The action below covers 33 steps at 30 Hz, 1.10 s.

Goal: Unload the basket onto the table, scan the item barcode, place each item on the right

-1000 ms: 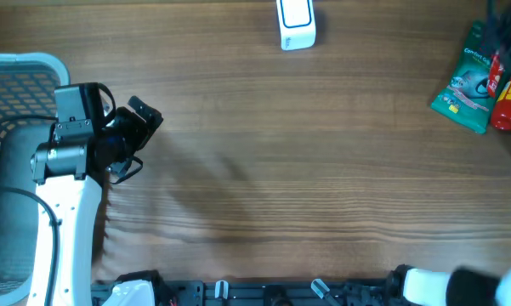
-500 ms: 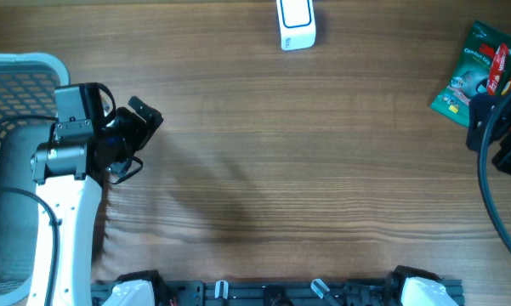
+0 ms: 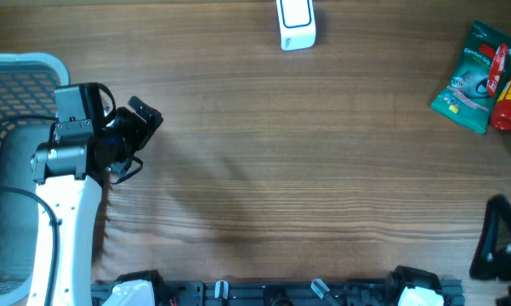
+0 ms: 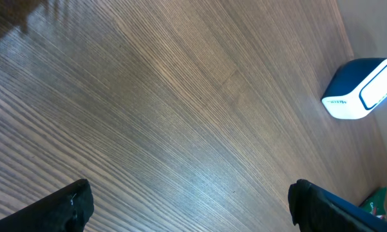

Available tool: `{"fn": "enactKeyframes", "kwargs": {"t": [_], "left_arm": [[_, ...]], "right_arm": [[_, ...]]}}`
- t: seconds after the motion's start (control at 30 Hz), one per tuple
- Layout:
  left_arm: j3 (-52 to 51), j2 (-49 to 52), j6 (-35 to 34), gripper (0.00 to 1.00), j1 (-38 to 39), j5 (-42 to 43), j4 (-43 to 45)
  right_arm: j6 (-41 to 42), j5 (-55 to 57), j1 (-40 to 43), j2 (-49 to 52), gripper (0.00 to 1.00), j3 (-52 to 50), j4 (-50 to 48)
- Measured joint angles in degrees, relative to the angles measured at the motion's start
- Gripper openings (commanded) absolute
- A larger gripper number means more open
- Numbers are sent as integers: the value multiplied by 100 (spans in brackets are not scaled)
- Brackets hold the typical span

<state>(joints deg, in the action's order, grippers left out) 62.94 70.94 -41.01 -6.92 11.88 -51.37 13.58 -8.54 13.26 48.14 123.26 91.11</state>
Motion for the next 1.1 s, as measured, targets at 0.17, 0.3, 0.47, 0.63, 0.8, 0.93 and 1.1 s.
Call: {"fn": "enactKeyframes", "kwargs": {"t": [0.17, 0.3, 0.47, 0.63, 0.8, 0.93, 1.1], "left_arm": [[0, 0, 0, 100, 0, 0, 2], [0, 0, 0, 100, 0, 0, 0], [0, 0, 0, 100, 0, 0, 0], [0, 0, 0, 100, 0, 0, 0], [0, 0, 0, 100, 0, 0, 0], [0, 0, 0, 100, 0, 2, 2], [0, 0, -2, 100, 0, -2, 0]], "right_arm": [[0, 0, 0, -48, 100, 0, 79], [0, 0, 0, -48, 100, 0, 109], [0, 0, 0, -48, 100, 0, 111], [0, 15, 0, -48, 100, -2, 109], [-160, 149, 0, -243, 100, -588, -660], [-560, -96, 0, -1097, 100, -2461, -2516], [-748, -632, -9, -2500, 100, -5523, -4776]]}}
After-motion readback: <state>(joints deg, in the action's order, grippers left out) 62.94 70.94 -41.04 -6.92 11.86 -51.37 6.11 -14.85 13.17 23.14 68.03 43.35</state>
